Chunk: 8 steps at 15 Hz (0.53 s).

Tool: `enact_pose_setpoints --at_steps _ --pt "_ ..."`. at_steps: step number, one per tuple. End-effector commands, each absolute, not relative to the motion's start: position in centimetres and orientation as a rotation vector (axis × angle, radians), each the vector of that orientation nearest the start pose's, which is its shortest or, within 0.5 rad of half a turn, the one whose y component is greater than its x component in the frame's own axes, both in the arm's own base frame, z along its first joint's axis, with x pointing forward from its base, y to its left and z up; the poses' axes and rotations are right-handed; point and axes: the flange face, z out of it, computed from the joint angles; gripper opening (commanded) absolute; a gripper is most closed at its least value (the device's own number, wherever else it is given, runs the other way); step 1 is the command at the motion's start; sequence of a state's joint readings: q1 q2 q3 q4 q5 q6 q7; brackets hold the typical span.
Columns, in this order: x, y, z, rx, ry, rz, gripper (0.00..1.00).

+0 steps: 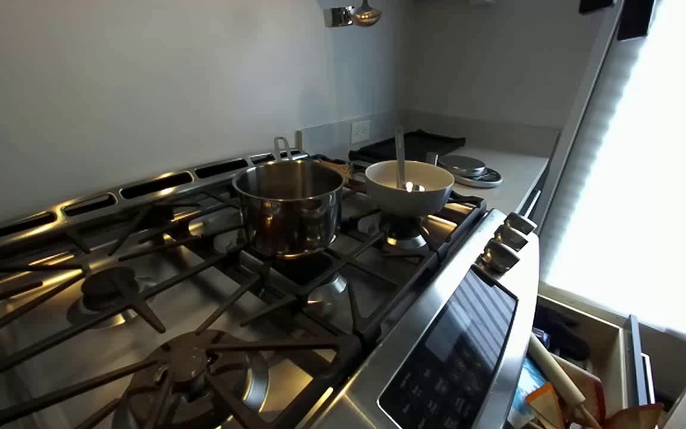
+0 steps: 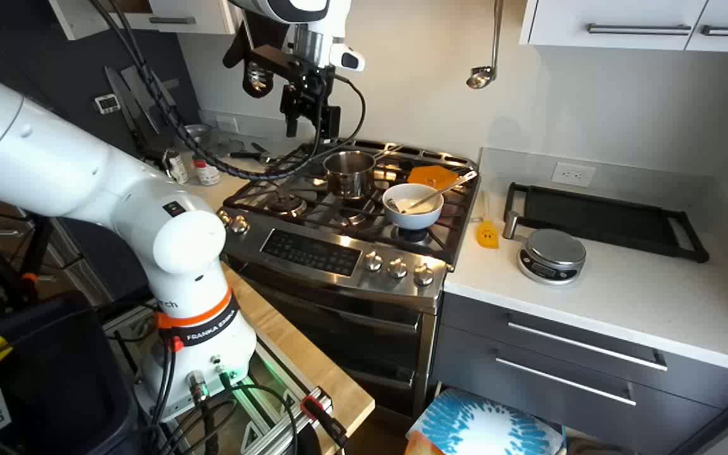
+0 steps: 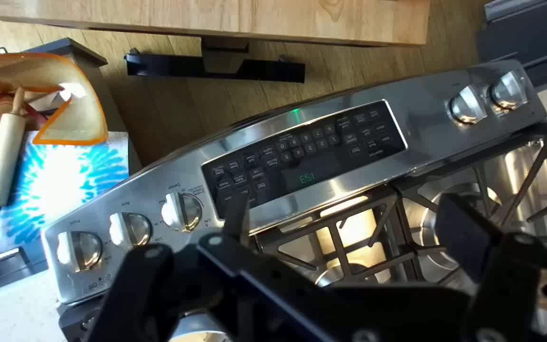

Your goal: Turn off the kitchen hood light

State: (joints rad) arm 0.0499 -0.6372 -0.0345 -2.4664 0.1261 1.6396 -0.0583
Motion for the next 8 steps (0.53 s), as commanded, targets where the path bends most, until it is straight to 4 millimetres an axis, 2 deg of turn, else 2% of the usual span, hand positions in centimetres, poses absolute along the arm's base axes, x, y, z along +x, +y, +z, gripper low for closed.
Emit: enact_pose_setpoints --at_steps 1,4,5,8 --pt "33.7 1.7 49.7 -2.979 -0.092 0.281 1.0" --pt "33.7 1.7 49.7 -2.979 -0.092 0.281 1.0" --pt "33.7 1.9 50.1 -2.968 -0.119 0.224 1.0" --pt "34.4 2.8 52.9 -2.883 -0.192 -0.003 1.0"
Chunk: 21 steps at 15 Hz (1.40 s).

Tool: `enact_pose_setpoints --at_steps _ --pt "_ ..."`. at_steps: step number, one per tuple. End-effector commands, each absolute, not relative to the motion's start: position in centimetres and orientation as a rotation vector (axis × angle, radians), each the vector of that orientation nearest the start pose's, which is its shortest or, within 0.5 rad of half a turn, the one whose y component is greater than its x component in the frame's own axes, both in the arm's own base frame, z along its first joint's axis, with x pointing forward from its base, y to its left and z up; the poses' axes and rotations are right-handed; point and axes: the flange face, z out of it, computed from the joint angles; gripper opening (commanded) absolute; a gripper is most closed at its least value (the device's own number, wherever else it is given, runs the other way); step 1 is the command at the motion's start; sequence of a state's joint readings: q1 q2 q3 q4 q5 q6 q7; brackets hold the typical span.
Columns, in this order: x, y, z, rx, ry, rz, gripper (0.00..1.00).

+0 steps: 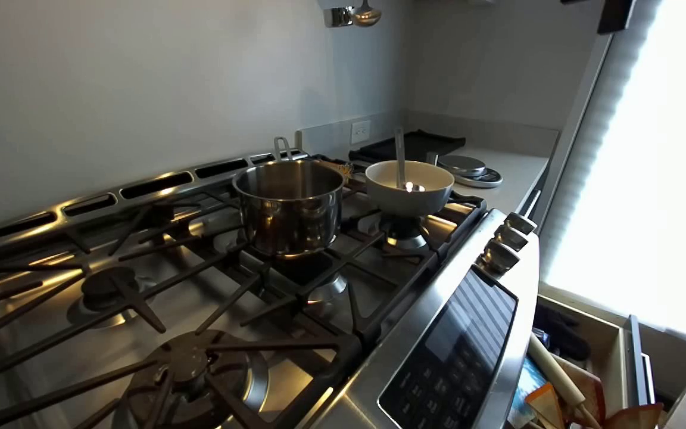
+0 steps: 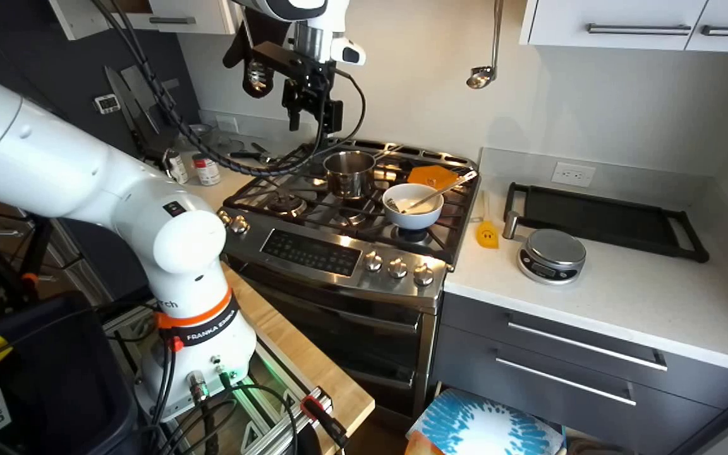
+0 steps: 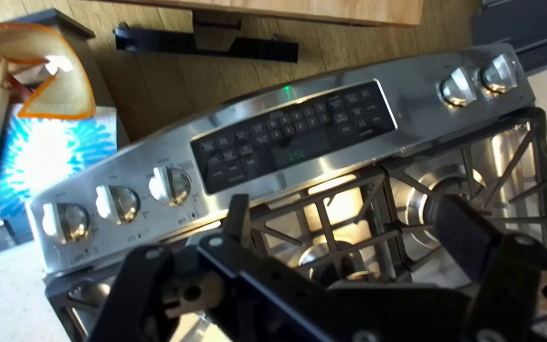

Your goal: Turn off the kitchen hood light

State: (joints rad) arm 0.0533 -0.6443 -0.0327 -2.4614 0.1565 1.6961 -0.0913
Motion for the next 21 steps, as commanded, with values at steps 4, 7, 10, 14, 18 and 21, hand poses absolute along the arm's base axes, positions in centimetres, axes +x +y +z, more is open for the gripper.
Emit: enact_pose_setpoints --at_steps 4,7,10,14,18,21 --pt "35.2 3.2 57.5 -2.791 -0.285 -0.277 1.0" --pt "35.3 3.1 61.7 -2.717 -0.345 -0.469 1.0" --pt "35.1 3.7 66.5 -2.622 -0.435 -0.656 1.0" --pt "34.9 5.4 70.4 -2.573 -0.556 -0.835 1.0" --pt "32.7 6.6 72.3 -2.515 -0.709 -1.025 1.0" --pt "33.6 6.8 72.7 -2.532 -0.681 -0.993 1.0"
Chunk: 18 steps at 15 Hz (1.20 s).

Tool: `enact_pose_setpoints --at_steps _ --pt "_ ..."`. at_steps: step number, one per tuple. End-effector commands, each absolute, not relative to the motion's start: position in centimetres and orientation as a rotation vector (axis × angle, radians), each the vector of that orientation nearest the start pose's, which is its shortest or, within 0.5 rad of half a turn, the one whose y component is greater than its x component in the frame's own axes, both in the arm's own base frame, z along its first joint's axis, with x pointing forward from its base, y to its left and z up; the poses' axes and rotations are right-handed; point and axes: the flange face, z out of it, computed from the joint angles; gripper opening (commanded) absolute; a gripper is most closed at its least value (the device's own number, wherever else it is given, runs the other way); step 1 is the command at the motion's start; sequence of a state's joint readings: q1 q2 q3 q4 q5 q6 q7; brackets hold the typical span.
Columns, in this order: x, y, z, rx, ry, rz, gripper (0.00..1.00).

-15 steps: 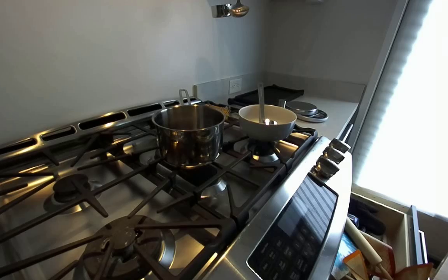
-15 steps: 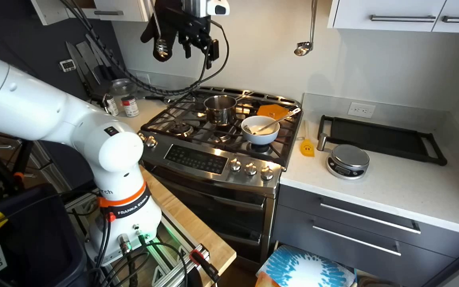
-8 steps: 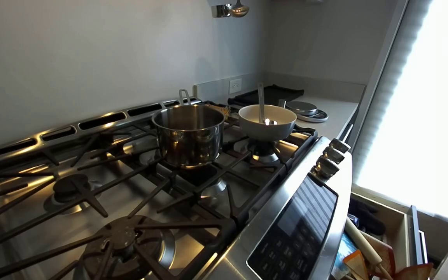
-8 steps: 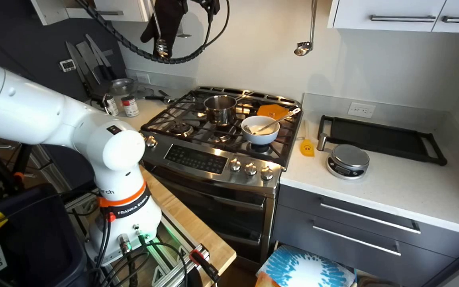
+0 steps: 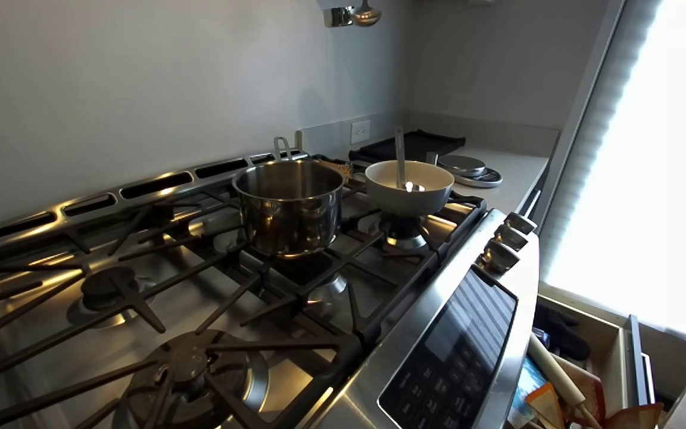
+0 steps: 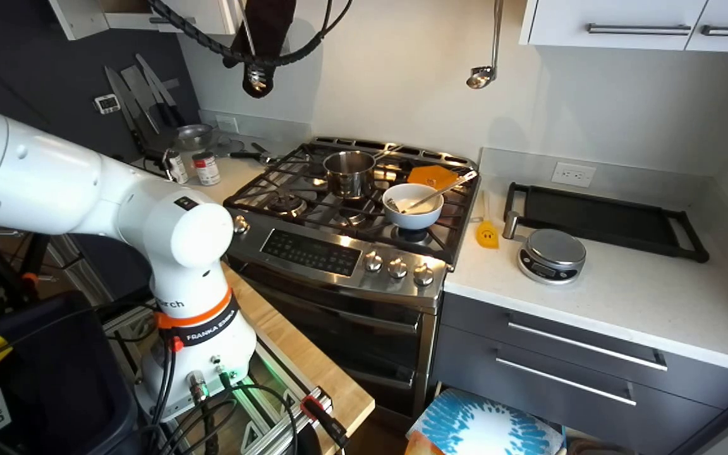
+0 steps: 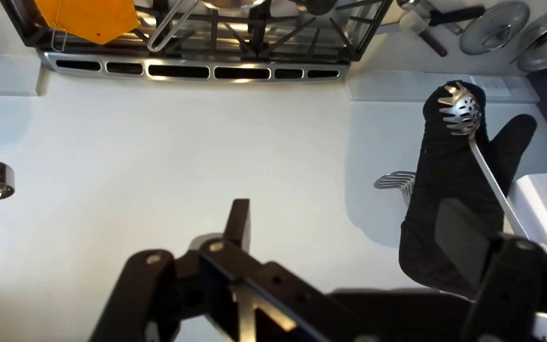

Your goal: Turn off the kitchen hood light

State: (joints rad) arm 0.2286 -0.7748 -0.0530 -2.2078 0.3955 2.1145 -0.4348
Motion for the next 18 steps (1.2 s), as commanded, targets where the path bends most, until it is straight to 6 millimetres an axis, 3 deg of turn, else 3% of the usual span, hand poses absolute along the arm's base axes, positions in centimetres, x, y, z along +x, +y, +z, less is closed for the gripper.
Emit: enact_pose_setpoints --at_steps 1,6,7,8,12,16,18 --pt "33.4 7.1 72.9 -2.52 -0.685 -0.989 1.0" --pt "31.8 7.0 76.1 -2.472 -0.683 -1.106 1.0" --pt "31.7 6.9 76.6 -2.459 -0.678 -1.127 0.75" --pt "31.4 6.9 77.1 -2.445 -0.676 -1.151 0.74" --pt "30.9 7.6 79.7 -2.403 -0.636 -1.311 0.42" --pt "32.9 9.1 79.6 -2.473 -0.572 -1.399 0.11" --pt "33.3 9.7 79.8 -2.479 -0.564 -1.411 0.01"
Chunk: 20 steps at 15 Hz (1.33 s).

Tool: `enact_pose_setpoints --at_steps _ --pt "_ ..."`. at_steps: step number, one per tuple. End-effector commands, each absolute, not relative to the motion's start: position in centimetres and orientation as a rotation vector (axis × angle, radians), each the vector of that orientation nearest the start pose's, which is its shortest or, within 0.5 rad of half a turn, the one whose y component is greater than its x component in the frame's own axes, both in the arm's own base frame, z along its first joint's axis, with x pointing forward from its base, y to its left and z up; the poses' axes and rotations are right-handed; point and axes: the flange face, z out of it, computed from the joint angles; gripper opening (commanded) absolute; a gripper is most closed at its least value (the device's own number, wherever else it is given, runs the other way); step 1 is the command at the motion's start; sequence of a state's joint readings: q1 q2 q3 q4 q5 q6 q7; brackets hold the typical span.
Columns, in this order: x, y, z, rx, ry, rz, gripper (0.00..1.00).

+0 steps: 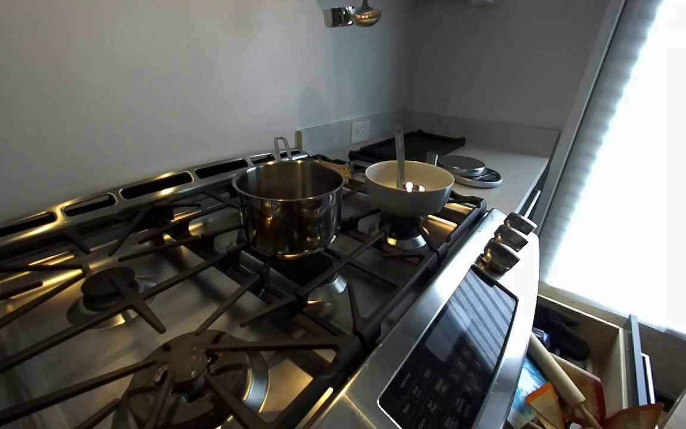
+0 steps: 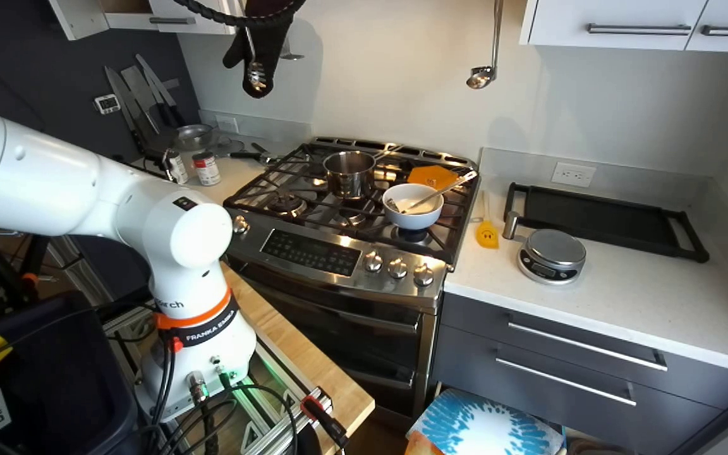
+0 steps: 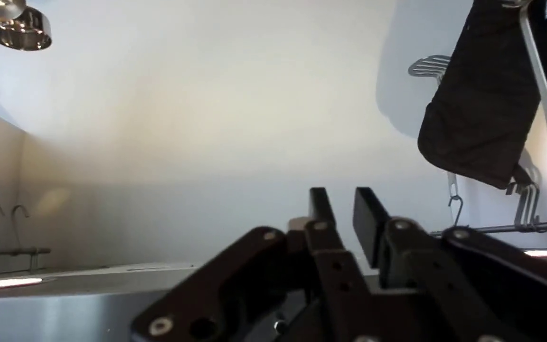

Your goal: Turn off the kitchen hood light

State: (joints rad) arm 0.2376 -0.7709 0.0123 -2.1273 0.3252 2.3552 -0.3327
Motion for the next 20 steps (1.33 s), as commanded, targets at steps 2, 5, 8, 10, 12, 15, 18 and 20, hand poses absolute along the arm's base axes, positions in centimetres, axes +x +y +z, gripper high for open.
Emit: enact_pose_setpoints --at_steps 2,5,8,10,12,15,18,20 --pt "33.1 9.9 80.3 -2.496 -0.58 -1.402 0.0" --pt "32.9 9.4 81.7 -2.488 -0.593 -1.402 0.0" --pt "32.7 9.7 82.8 -2.453 -0.631 -1.375 0.0" --pt "32.6 10.3 83.1 -2.441 -0.665 -1.325 0.0" --pt "32.5 10.6 83.7 -2.431 -0.677 -1.322 0.0" --pt "33.1 11.3 84.5 -2.413 -0.673 -1.36 0.0" --pt "33.9 11.9 84.7 -2.405 -0.685 -1.338 0.0" --pt "34.6 12.0 84.8 -2.402 -0.677 -1.346 0.0"
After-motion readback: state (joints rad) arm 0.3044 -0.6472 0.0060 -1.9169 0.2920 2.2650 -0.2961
